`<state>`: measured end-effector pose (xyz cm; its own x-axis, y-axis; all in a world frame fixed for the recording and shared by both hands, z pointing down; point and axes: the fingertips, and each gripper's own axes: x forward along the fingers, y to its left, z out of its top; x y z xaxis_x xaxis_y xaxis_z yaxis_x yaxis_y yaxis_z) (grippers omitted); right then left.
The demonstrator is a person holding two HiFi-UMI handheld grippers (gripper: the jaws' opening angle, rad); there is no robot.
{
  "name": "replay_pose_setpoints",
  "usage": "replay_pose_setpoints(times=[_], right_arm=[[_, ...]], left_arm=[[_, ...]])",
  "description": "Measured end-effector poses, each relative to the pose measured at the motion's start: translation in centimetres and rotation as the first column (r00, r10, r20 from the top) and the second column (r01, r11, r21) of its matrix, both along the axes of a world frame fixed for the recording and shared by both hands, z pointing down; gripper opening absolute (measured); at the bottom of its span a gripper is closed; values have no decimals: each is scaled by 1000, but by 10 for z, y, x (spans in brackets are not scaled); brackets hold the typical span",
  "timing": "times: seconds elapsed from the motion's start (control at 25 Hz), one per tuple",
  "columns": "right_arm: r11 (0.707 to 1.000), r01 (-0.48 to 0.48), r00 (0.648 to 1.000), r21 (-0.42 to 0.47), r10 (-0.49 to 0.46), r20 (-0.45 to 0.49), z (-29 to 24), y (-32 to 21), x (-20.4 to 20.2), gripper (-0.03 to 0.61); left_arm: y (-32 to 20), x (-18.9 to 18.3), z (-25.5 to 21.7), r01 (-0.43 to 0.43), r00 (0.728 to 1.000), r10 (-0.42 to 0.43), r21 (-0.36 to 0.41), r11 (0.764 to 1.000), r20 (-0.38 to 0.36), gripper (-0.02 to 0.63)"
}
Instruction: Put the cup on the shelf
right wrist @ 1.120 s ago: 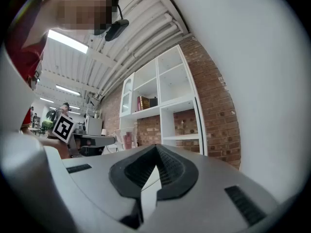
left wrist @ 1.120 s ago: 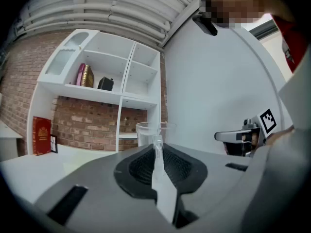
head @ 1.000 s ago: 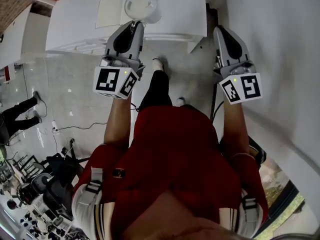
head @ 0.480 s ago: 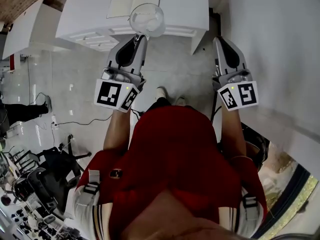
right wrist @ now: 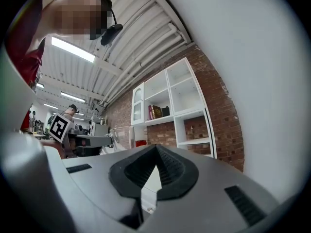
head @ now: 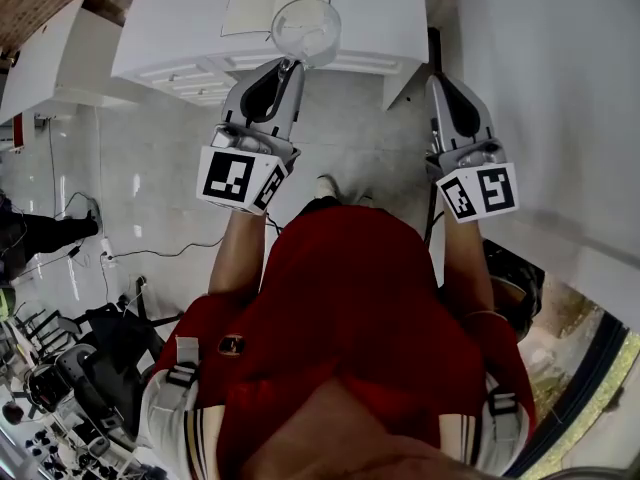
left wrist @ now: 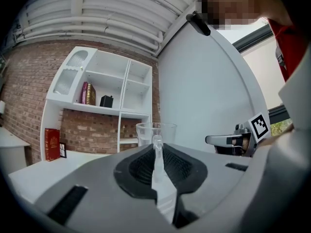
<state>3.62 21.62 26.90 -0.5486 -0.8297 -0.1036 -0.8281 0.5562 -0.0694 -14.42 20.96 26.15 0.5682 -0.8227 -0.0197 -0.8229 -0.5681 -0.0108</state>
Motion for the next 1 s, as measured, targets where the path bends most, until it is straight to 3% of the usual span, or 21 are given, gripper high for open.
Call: replay_pose_setpoints(times=[0.52, 1.0], right_arm=[[996, -91, 996, 7, 91, -18, 2, -20, -49, -3], [990, -138, 989, 8, 138, -47, 2, -27, -60, -3]], left_arm=[[-35, -43, 2, -91, 996, 91, 22, 996, -15, 41], [-48, -60, 9, -117, 992, 118, 20, 993, -39, 41]])
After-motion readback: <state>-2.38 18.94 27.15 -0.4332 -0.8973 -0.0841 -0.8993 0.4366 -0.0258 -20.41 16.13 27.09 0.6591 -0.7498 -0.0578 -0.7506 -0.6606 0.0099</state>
